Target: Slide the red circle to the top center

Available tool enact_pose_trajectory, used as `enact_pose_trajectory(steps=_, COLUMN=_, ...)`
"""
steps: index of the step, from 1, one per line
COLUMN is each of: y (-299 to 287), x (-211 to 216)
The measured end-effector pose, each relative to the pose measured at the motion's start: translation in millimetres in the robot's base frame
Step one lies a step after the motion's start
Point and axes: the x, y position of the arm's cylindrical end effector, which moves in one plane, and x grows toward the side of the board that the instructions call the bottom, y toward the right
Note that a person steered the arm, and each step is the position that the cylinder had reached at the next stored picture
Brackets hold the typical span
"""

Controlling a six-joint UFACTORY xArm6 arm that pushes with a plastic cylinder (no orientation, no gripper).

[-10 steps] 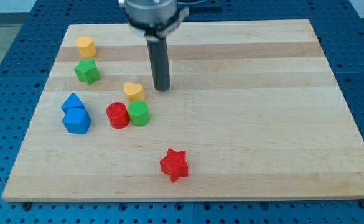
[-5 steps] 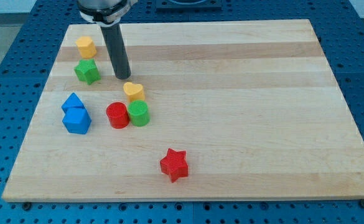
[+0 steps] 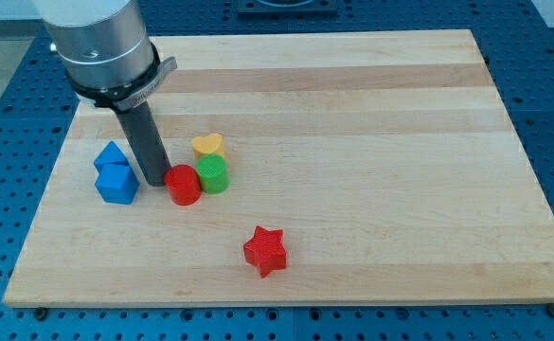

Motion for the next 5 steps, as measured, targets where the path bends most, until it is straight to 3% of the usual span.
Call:
enact_pose_trajectory(steps=1, y=0.0, x=0.7)
enact_pose_trajectory(steps=3, y=4.6, x=65.3)
enact_pose_trajectory(steps=5, y=33.0, x=70.3)
